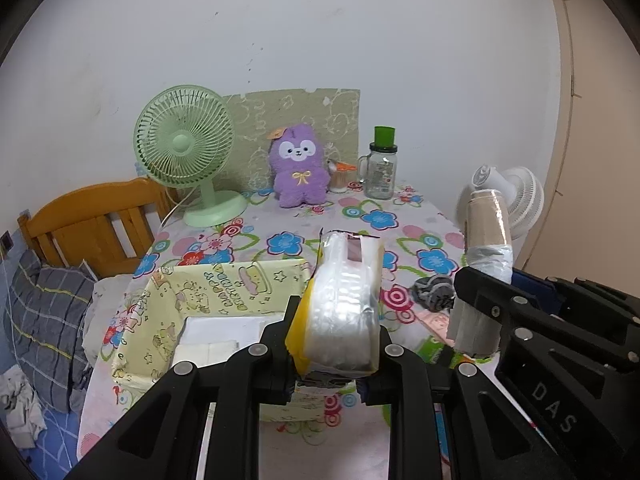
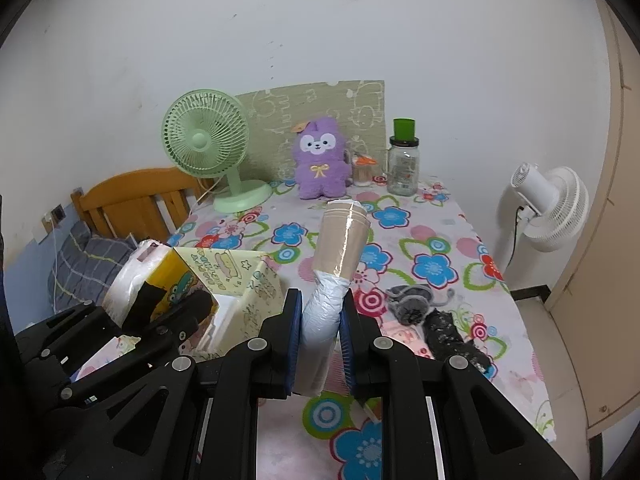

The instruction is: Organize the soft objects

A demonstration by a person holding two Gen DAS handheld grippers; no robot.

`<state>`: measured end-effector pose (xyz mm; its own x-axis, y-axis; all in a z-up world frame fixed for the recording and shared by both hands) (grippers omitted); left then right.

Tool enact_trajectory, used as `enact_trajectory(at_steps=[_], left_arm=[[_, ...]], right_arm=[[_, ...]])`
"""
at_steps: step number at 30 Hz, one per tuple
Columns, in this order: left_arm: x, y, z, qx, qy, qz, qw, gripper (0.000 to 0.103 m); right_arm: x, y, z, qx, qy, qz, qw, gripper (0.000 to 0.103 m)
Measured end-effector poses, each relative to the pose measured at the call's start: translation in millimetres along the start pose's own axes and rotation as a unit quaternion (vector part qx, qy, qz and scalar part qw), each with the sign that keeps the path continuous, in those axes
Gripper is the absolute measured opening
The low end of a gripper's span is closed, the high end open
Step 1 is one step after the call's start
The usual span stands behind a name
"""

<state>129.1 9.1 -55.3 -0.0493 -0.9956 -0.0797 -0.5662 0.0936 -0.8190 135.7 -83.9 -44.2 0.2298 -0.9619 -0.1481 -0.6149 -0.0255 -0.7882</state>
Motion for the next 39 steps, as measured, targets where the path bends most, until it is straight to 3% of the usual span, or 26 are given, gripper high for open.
enact_trajectory(at_steps=[35, 37, 39], left_arm=[[-91, 14, 81, -0.057, -0.039, -0.024, 0.9973, 0.023], [-93, 18, 90, -0.066, -0.04, -0.024, 0.9967, 0.032], [-95, 23, 97, -0.075, -0.038, -0.025, 0.9961, 0.054]], right_arm=[[-76, -15, 103, -0.049, -0.047, -0.029, 0.997, 0.021], [-78, -15, 110, -0.054, -0.049, -0.031, 0.997, 0.021], [-81, -14, 114, -0.058, -0.051, -0.032, 0.997, 0.021]])
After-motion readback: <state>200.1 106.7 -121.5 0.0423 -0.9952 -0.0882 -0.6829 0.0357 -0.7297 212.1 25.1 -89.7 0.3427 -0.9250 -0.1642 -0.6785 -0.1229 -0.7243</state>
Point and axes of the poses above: each gripper's, at about its wrist camera, not at the fingertips, and z roughly the way its jaws point, x to its right, y to its underside, the point moved 5 cm from there along z, roughly the way its jaws point, and after that the axes turned 7 degrees about -y, right-handed, at the moved point
